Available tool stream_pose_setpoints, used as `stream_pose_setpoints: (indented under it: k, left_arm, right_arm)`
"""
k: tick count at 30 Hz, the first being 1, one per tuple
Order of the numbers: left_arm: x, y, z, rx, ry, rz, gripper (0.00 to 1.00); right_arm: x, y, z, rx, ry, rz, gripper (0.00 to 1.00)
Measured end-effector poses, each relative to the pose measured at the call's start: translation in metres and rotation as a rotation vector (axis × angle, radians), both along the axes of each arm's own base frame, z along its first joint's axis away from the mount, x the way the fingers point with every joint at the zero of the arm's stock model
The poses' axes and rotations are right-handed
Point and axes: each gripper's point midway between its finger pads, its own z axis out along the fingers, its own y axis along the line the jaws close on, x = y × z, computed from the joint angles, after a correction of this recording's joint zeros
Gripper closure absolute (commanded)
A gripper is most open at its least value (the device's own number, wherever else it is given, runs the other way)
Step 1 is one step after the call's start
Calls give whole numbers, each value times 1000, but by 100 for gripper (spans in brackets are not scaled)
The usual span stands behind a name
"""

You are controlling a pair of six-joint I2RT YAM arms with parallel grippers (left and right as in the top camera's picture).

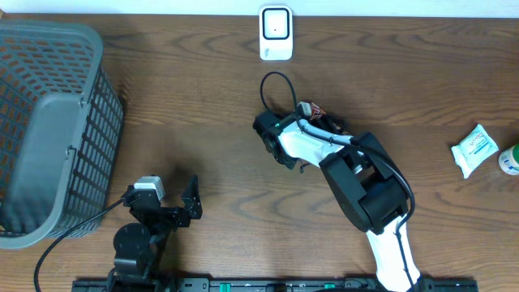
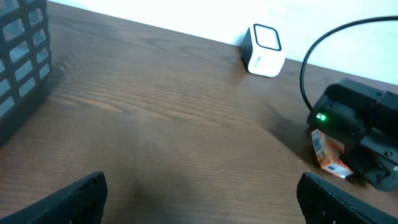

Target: Scan the item barcode

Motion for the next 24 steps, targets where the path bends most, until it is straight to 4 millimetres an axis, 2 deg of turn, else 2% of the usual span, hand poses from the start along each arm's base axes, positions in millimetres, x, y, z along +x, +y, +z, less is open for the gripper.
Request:
stream_pose_setpoints:
  k: [6, 12, 20, 24]
  left_arm:
    - [0, 0, 0, 0, 0, 0, 2]
    - [0, 0, 0, 0, 0, 0, 2]
    - [0, 0, 0, 0, 0, 0, 2]
    - [0, 0, 0, 0, 0, 0, 2]
  right_arm:
    - [-19, -24, -2, -156, 51, 35, 29]
    - [-20, -26, -3, -178, 36, 59, 31]
    - [-11, -25, -9, -162, 16, 87, 48]
    - [-6, -28, -12, -138, 19, 80, 61]
